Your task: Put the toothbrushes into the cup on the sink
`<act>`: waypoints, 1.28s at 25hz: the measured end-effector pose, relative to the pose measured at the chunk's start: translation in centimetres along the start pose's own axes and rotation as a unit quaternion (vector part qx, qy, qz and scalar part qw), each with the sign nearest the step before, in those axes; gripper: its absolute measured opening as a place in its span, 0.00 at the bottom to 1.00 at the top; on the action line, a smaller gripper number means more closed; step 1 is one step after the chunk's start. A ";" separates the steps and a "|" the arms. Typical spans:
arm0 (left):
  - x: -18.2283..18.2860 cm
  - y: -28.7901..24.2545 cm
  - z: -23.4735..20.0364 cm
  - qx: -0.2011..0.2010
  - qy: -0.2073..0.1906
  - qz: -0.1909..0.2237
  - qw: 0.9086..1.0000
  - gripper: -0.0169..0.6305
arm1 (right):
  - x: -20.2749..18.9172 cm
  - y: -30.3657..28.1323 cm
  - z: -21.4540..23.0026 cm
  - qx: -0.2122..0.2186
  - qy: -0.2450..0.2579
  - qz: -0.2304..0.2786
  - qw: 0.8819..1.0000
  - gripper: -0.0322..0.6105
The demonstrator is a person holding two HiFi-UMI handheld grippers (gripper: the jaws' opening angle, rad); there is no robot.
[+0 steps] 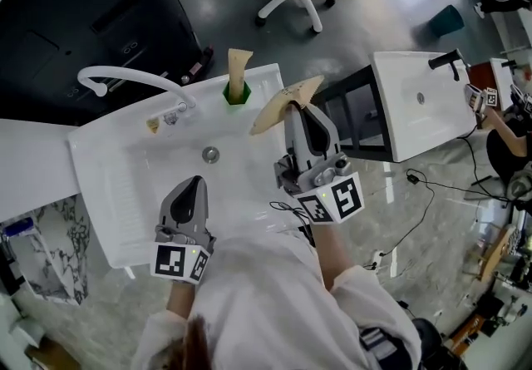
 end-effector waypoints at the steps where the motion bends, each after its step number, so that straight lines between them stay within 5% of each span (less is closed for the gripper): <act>1: 0.0 -0.1 -0.1 0.000 0.001 -0.001 1.000 0.05 | -0.1 -0.5 0.1 0.000 0.003 0.002 1.000 0.08; 17: -1.0 -0.3 -1.4 0.009 0.017 -0.017 1.000 0.05 | -3.8 -5.2 -0.3 -0.003 0.071 -0.011 0.997 0.08; 32: -1.1 -0.2 -2.6 0.019 0.024 -0.023 0.999 0.05 | -7.4 -7.1 -0.2 -0.011 0.070 -0.030 0.997 0.08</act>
Point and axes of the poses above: the fingertips, and each gripper's own axes: y backward along the fingers, z to its right, x out of its top, the point moved 7 cm from there along y, backward along the fingers, and after that the axes turned 12 degrees about y, right-handed, at the moved point
